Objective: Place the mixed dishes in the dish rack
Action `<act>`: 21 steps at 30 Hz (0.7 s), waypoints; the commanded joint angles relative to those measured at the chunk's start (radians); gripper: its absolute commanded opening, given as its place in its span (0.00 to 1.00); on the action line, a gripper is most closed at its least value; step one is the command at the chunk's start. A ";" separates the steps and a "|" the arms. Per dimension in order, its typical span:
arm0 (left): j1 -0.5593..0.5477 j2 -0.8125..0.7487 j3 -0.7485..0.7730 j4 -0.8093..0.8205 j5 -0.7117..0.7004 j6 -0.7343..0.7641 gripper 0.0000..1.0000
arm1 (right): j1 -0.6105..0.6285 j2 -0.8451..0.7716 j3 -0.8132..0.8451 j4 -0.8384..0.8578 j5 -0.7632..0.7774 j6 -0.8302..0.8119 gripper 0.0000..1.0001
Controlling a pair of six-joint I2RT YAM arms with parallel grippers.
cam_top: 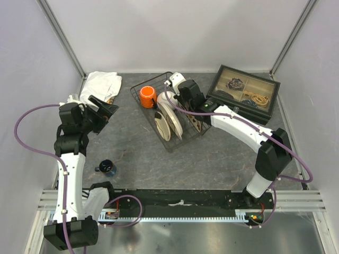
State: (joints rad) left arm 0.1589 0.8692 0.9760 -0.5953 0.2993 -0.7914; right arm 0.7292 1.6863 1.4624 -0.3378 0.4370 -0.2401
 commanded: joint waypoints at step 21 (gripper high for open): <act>0.016 -0.026 -0.002 0.026 0.043 0.038 0.99 | 0.003 -0.057 0.027 0.074 0.029 0.013 0.68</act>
State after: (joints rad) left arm 0.1692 0.8555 0.9745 -0.5957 0.3172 -0.7898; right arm 0.7311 1.6855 1.4624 -0.2935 0.4648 -0.2398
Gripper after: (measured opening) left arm 0.991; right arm 0.667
